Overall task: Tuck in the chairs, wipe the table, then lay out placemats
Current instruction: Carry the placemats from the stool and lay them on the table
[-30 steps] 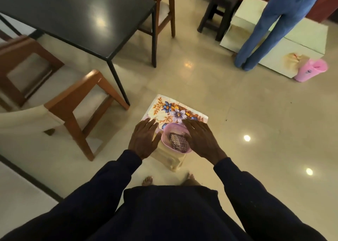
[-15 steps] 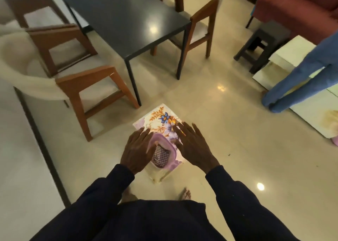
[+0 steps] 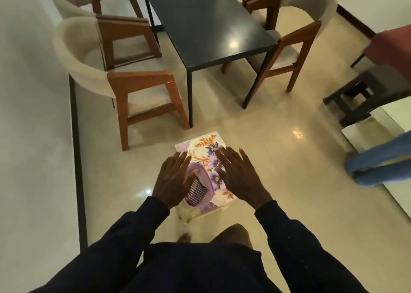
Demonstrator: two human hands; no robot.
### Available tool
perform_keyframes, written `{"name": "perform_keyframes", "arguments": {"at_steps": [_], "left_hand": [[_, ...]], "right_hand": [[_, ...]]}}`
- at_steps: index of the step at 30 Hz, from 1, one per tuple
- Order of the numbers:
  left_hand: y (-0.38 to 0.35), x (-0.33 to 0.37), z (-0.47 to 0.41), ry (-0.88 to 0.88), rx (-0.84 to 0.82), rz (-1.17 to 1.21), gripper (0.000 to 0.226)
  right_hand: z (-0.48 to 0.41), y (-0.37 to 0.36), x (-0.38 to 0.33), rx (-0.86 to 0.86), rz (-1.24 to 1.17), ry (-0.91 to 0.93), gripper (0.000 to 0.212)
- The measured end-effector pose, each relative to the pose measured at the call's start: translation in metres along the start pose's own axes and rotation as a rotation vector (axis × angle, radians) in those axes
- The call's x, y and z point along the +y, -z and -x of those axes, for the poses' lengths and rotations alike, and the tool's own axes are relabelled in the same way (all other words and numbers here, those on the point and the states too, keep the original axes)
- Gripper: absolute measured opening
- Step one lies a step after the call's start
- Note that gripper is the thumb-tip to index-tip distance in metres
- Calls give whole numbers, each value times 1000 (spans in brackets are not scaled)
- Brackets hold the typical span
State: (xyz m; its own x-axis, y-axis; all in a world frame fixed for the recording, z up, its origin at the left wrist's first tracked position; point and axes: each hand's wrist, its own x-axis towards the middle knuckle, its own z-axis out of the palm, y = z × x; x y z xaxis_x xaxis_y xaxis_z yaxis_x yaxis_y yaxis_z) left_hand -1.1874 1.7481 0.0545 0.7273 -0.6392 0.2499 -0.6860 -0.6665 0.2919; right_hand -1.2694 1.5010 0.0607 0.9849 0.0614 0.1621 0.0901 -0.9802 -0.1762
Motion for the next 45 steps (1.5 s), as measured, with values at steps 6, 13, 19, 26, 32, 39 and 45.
{"name": "perform_keyframes", "arguments": {"at_steps": [6,13,19,26,32,39,45], "left_hand": [[-24,15,-13,52,-25,-22,58],[-41,65,-49,400,-3,-39,75],[-52,110,-52,628,-4,-98,66],[-62,143,-35,821,57,-144,66],[-76,143,-40,915,104,-117,56],[-93,144,-58,992,109,-110,55],[-109,128,-85,1200,145,-97,58]], "right_hand": [[-29,-3,47,-1,4,86,58],[-69,-12,130,-100,-25,273,63],[-97,-6,170,-118,-61,500,66],[-120,-10,171,-246,-57,659,66],[-136,-15,167,-224,-15,805,69],[-175,-33,159,-236,-13,899,56],[-246,-72,147,-306,-27,1041,53]]}}
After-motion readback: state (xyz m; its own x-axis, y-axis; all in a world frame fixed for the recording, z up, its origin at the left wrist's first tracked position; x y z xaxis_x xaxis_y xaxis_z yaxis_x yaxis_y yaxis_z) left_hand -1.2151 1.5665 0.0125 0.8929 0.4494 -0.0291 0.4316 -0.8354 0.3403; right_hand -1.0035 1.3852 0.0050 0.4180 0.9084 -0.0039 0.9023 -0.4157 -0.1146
